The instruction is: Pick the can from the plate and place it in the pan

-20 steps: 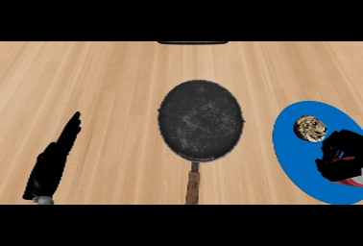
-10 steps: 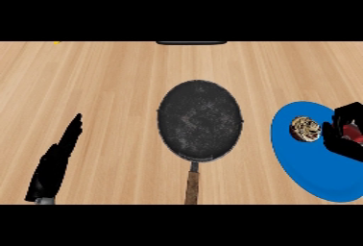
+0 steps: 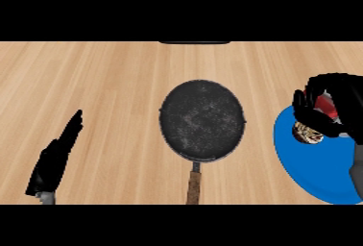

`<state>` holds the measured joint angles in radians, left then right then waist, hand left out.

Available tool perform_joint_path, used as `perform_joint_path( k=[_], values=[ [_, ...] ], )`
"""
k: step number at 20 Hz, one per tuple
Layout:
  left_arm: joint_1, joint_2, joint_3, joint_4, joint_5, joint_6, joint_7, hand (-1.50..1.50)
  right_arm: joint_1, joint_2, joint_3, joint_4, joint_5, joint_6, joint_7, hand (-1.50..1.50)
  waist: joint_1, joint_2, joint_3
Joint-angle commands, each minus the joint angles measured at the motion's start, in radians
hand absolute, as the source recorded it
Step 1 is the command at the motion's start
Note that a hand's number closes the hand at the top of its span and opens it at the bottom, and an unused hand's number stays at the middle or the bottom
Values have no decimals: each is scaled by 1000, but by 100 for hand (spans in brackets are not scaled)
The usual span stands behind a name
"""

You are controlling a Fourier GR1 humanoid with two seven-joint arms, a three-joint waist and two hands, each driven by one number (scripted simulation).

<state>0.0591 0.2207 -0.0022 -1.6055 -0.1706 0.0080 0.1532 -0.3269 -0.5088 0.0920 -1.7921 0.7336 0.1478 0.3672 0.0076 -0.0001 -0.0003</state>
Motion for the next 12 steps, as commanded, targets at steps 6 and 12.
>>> perform_joint_path(
  k=[6,12],
  values=[
    [-13,-27,-13,42,-27,8,-35,0,-285,303,145,231,40,-18,141,150,16,5,-1],
    [-27,-29,-7,24,-12,-14,-18,0,-430,422,92,578,38,-123,40,150,18,8,0]
  ],
)
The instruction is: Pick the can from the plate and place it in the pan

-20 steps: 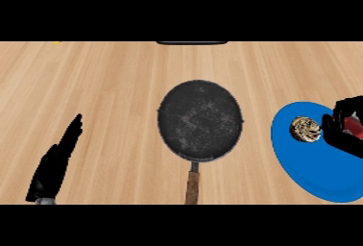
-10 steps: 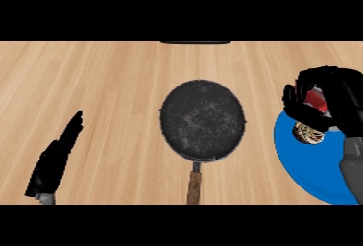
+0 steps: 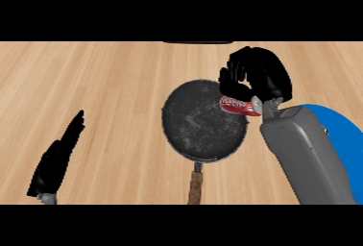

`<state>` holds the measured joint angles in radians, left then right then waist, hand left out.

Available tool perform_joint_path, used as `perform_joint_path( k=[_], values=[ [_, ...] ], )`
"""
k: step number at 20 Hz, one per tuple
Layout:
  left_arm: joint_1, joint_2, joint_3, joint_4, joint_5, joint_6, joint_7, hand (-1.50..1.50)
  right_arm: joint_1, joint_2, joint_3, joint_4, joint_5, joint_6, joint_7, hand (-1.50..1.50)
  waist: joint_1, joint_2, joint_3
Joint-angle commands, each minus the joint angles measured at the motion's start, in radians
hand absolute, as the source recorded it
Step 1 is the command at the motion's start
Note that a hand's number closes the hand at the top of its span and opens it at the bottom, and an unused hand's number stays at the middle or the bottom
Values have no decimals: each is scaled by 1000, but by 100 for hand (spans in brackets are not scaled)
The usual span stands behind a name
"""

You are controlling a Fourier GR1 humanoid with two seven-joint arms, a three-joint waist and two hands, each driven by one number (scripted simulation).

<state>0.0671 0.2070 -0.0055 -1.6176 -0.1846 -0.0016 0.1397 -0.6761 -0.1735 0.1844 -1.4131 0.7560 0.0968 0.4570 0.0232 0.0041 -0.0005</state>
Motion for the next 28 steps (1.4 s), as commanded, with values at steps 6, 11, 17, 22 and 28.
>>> perform_joint_path(
  k=[6,11,17,22,28],
  values=[
    [-48,4,13,84,-14,-12,-45,0,-216,170,12,543,61,-145,-106,150,9,7,0],
    [-65,33,36,15,22,-50,1,0,-230,172,59,749,-35,-140,-204,150,34,12,1],
    [-36,-29,-23,62,-31,-5,-55,0,-205,173,-28,816,-383,-161,-159,-150,55,17,2],
    [-52,-7,-5,64,0,-45,-45,0,-251,173,-19,807,-540,-349,-295,-150,61,14,2],
    [-79,-18,-9,15,-26,-15,50,0,-274,173,-101,837,-622,-572,-415,-150,32,11,2]
  ],
)
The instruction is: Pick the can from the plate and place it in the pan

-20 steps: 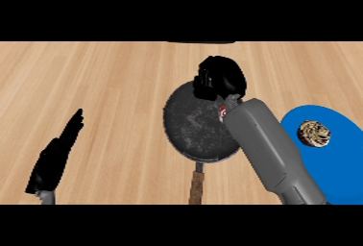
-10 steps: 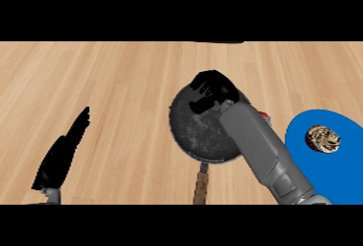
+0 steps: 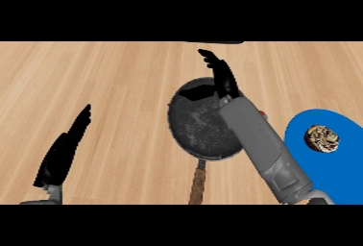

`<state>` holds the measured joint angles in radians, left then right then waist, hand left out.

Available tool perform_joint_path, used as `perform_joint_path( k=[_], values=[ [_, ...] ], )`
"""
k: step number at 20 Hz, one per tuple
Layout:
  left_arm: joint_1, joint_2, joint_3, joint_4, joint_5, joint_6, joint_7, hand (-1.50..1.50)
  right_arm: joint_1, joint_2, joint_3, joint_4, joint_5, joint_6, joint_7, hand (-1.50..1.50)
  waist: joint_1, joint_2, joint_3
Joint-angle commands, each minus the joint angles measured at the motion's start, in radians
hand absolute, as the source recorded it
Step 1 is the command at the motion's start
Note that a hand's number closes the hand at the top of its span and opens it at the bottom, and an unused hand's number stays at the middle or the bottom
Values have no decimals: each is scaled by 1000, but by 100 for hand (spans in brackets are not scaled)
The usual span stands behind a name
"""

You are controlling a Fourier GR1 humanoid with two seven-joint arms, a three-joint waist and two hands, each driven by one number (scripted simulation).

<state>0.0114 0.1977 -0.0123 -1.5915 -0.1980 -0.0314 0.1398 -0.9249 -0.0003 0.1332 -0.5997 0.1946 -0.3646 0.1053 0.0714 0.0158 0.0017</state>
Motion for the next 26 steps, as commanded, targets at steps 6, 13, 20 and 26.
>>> perform_joint_path(
  k=[6,13,20,26],
  values=[
    [51,-11,18,-25,12,9,8,0,40,-57,-214,49,-128,-173,-184,-150,-48,-5,0],
    [32,-23,30,14,-17,38,-4,0,161,-249,-279,-38,-187,10,-278,-150,-76,-15,-1],
    [89,-40,14,-54,-35,42,-3,0,310,-401,-302,-169,-212,153,-288,-150,-72,-18,-2],
    [91,4,66,-59,16,-19,-7,0,443,-541,-390,-199,-288,320,-352,-150,-70,-16,-1]
  ],
)
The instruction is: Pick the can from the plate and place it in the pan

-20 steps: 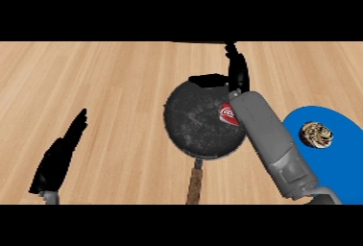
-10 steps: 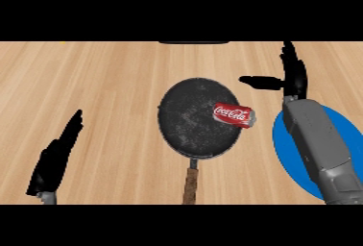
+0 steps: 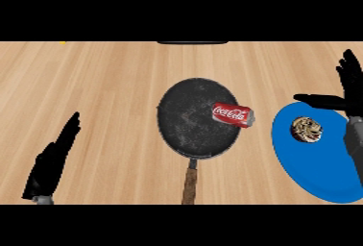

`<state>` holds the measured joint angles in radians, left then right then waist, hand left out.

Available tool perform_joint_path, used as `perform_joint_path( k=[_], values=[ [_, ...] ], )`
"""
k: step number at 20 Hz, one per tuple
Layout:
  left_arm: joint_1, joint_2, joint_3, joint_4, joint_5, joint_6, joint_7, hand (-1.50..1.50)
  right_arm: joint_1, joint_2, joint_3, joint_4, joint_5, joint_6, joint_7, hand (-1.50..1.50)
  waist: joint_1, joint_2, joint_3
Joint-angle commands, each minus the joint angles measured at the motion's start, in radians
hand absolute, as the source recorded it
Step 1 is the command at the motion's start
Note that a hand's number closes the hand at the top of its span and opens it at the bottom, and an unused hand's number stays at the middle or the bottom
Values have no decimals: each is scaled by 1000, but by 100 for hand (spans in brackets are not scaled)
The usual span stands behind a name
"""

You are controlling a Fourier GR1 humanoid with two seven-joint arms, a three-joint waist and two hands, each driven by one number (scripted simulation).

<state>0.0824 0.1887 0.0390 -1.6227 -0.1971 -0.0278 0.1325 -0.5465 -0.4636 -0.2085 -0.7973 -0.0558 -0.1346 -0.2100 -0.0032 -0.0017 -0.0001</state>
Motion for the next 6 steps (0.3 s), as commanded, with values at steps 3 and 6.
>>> perform_joint_path(
  k=[3,6],
  values=[
    [9,-11,6,-3,-6,-9,-7,0,57,-122,-71,38,-42,154,-53,-150,8,2,0],
    [7,-23,-3,18,-23,-2,-24,0,146,-150,-78,-99,-78,222,-4,-150,0,0,0]
  ],
)
